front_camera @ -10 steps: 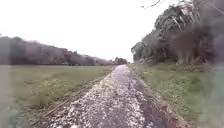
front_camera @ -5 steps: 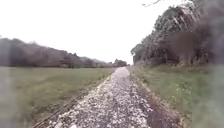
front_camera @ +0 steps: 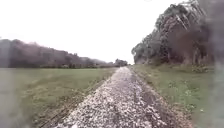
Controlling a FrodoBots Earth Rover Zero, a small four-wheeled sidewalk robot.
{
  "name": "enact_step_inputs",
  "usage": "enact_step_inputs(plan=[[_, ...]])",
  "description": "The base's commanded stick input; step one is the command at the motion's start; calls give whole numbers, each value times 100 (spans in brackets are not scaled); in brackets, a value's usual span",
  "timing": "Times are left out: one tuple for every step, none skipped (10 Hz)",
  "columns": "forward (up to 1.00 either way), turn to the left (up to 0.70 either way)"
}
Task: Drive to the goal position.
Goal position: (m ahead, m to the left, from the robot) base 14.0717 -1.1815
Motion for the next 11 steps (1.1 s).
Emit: enact_step_inputs(plan=[[70,0],[70,-6],[70,-13],[70,-28],[70,-25],[70,0],[70,0],[70,-31],[70,-31],[70,-31],[70,-16]])
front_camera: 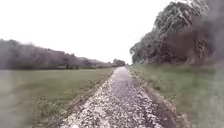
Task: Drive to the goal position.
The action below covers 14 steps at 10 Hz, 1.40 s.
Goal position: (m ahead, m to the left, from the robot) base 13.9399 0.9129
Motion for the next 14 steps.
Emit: enact_step_inputs(plan=[[70,-4],[70,0],[70,0],[70,0],[70,0],[70,0],[70,0],[70,0],[70,0],[70,0],[70,0],[70,0],[70,-3],[70,-7]])
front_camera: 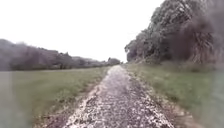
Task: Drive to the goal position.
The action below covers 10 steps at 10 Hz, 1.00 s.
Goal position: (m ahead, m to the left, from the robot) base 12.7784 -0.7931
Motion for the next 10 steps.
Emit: enact_step_inputs(plan=[[70,-16],[70,-23],[70,-27],[70,-27],[70,-23],[70,-23],[70,-23],[70,-17],[70,-10],[70,-9]])
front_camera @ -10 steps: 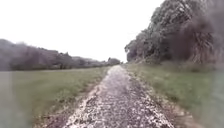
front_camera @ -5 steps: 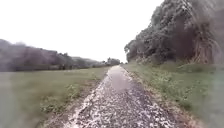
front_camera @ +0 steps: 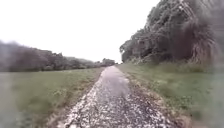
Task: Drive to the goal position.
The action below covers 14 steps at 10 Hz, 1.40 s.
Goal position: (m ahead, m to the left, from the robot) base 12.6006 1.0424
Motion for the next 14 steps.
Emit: enact_step_inputs(plan=[[70,-8],[70,-6],[70,-4],[70,-3],[70,-3],[70,-3],[70,-3],[70,-3],[70,0],[70,0],[70,0],[70,0],[70,0],[70,0]])
